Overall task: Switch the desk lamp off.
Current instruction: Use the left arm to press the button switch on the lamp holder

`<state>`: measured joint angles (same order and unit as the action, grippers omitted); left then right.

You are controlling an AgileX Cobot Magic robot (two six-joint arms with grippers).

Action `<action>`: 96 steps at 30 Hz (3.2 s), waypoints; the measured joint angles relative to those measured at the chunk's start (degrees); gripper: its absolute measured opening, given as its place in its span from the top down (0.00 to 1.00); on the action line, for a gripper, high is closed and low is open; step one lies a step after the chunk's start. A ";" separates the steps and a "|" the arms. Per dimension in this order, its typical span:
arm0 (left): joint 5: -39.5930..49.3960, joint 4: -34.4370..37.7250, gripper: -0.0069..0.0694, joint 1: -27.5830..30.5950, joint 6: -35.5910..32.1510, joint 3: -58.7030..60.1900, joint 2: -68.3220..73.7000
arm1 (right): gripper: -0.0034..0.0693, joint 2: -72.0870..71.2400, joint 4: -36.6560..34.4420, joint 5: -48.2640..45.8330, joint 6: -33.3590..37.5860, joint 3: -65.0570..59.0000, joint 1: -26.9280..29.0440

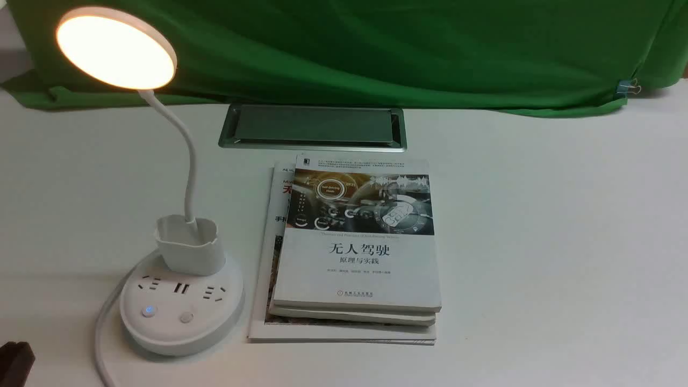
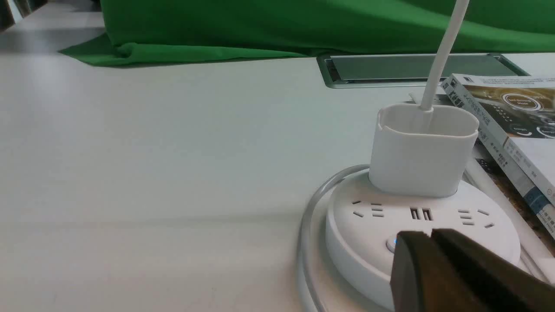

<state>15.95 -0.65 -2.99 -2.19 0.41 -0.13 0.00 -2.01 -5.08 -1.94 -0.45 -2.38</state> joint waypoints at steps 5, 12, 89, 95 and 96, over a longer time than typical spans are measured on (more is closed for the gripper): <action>0.00 0.00 0.88 0.00 0.00 0.00 0.00 | 0.90 0.00 0.00 0.00 0.00 0.00 0.00; -0.04 -0.74 0.88 0.00 0.00 0.00 0.00 | 0.90 0.00 0.00 0.00 0.00 0.00 0.00; 21.59 -6.23 0.88 -19.25 13.70 -49.32 91.53 | 0.90 0.00 0.00 0.01 0.00 0.00 0.00; 22.32 -5.58 0.88 -19.25 12.99 -49.03 90.48 | 0.90 0.00 0.00 0.01 0.00 0.00 0.00; 22.71 -5.24 0.88 -19.25 12.99 -48.84 89.99 | 0.90 0.00 0.00 0.01 0.00 0.00 0.00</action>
<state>38.66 -5.89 -22.25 10.80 -48.43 89.86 0.00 -2.01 -5.07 -1.94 -0.45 -2.38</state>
